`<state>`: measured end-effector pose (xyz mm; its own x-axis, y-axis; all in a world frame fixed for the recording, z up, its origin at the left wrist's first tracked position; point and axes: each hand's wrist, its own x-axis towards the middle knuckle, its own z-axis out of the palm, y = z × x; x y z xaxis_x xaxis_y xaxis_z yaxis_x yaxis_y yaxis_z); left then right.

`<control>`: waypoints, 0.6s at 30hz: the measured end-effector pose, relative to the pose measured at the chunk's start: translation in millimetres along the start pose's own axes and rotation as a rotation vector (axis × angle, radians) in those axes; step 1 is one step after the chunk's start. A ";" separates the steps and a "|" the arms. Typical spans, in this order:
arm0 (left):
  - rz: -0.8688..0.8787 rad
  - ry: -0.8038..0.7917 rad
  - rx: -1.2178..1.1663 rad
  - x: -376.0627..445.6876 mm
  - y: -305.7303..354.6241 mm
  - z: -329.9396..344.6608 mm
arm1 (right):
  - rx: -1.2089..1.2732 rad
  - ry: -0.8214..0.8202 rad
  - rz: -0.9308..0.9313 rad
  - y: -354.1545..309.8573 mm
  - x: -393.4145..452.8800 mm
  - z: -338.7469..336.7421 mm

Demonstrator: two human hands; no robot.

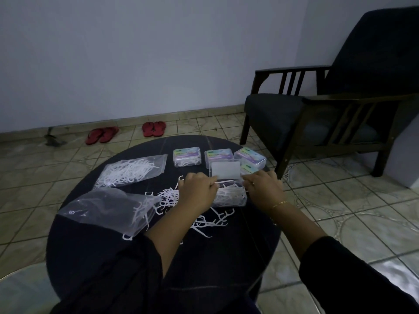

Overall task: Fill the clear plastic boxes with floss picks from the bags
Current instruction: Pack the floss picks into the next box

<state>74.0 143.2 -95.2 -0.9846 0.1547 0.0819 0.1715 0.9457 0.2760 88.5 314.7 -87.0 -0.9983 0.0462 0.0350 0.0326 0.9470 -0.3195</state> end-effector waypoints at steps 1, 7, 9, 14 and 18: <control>-0.007 0.008 -0.002 -1.0 -0.9 1.6 | -0.012 -0.011 -0.008 0.8 -0.3 1.0; -0.042 0.044 -0.079 -10.9 -2.4 10.7 | -0.073 -0.043 -0.104 1.2 -3.5 11.4; -0.055 0.011 -0.135 -11.5 1.5 11.7 | -0.079 -0.025 -0.123 0.0 -4.9 14.1; -0.080 0.067 -0.219 -12.4 4.4 12.0 | -0.107 0.008 -0.151 -1.8 -1.6 16.9; -0.121 0.058 -0.193 -11.9 0.6 12.3 | -0.065 0.014 -0.143 -8.7 6.9 16.3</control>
<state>85.4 145.4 -107.8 -0.9957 0.0216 0.0906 0.0614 0.8835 0.4643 80.6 301.6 -99.4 -0.9923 -0.0861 0.0892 -0.1059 0.9628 -0.2488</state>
